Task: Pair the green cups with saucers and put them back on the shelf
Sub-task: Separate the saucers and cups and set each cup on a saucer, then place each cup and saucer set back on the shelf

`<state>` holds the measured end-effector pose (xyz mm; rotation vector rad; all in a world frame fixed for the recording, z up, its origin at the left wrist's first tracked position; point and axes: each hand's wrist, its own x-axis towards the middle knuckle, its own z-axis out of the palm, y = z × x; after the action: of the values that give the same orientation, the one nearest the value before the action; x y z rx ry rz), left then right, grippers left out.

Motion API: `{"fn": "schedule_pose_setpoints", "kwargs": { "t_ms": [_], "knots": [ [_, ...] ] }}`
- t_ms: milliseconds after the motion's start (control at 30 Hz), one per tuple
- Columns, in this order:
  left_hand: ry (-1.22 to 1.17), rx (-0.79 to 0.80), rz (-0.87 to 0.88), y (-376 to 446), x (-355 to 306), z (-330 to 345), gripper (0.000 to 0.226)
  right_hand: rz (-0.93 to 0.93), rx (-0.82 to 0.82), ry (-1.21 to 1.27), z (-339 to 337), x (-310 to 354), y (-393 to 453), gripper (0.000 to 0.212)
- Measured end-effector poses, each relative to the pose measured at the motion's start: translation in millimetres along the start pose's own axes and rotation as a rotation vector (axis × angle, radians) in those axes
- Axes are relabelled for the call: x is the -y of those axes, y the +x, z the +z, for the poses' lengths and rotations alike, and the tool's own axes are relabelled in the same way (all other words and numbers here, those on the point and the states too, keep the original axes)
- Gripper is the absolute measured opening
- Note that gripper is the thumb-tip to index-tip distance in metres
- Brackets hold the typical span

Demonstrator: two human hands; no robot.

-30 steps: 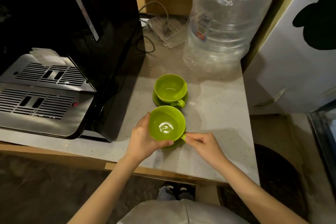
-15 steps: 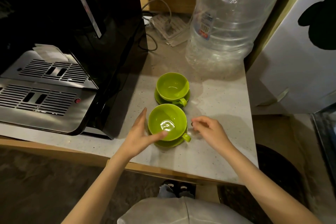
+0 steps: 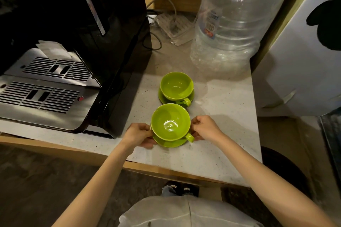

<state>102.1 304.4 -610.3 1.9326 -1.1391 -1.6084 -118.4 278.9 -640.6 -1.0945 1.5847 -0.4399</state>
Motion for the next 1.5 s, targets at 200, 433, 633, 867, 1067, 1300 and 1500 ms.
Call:
{"fn": "schedule_pose_setpoints", "kwargs": {
  "t_ms": [200, 433, 633, 867, 1067, 1300, 1500],
  "knots": [
    [-0.088, -0.018, 0.03, 1.4, 6.8, 0.6, 0.009, 0.013, -0.018, -0.001, 1.6, -2.1, -2.1, 0.007],
    [-0.18, 0.038, 0.136, -9.7, 1.6, 1.3, 0.01, 0.005, 0.052, 0.059, -17.9, 8.3, -28.3, 0.01],
    [-0.219, 0.074, 0.289, -28.5, -44.6, -0.2, 0.011, -0.148, 0.04, 0.169, -60.1, 46.6, -65.8, 0.011],
    [-0.263, 0.156, 0.444, -50.7, -147.5, -0.4, 0.017, -0.319, -0.034, 0.255, -123.7, 112.1, -105.2, 0.008],
    [-0.311, 0.186, 0.593, -78.2, -245.1, 1.7, 0.018, -0.482, -0.102, 0.401, -175.2, 167.2, -139.7, 0.007],
    [-0.484, 0.161, 0.715, -114.2, -337.5, 11.9, 0.019, -0.668, -0.193, 0.538, -234.1, 232.4, -188.3, 0.015],
    [-0.56, 0.231, 0.845, -156.0, -403.7, 9.1, 0.019, -0.79, -0.29, 0.596, -267.5, 285.6, -228.0, 0.018]
  ]
}}
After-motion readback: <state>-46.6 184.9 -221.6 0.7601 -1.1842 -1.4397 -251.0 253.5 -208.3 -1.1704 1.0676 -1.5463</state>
